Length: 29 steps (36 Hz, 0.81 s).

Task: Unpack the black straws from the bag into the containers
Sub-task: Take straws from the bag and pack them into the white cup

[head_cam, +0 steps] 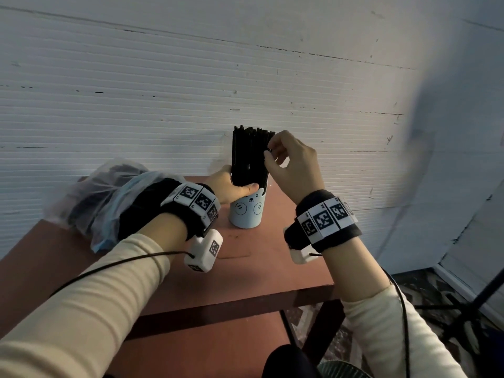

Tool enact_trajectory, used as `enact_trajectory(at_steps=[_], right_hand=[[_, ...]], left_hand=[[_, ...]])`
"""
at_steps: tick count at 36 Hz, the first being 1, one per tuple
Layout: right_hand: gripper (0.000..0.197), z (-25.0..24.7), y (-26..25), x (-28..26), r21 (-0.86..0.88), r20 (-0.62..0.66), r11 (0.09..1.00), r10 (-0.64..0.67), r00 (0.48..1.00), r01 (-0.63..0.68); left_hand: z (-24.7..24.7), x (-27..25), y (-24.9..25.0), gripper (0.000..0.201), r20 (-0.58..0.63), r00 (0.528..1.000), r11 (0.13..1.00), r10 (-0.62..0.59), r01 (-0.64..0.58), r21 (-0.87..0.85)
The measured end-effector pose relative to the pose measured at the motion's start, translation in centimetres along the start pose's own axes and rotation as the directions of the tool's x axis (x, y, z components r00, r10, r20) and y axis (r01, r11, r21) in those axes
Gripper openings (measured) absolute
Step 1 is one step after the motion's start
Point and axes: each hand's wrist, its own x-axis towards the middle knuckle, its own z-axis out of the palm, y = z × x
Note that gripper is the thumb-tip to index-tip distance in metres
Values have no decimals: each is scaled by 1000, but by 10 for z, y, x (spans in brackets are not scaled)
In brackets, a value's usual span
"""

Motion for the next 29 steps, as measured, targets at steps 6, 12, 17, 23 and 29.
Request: enact_trajectory(at_steps=[6,12,17,23,29], right_hand=[[11,1,3,0,3,8,1000,22,1000,-22],[11,4,8,0,-31,85,993,114,990,-112],[9,8,13,3,-82,124,969,241,963,-233],[11,9,13,7,-133,130,948,305,943,-288],[15,12,7,10,-144,122,935,341,932,-324]], left_hand=[[0,-3,1,82,-33,999,1000,-14,14,-5],[-8,0,6,87,37,999,999,-34,36,-38],[-14,-1,14,32,109,992,998,58,-58,-11],[-12,-2,15,53,78,995,998,61,-61,3],[-10,-3,16,51,45,997,998,59,-59,-8]])
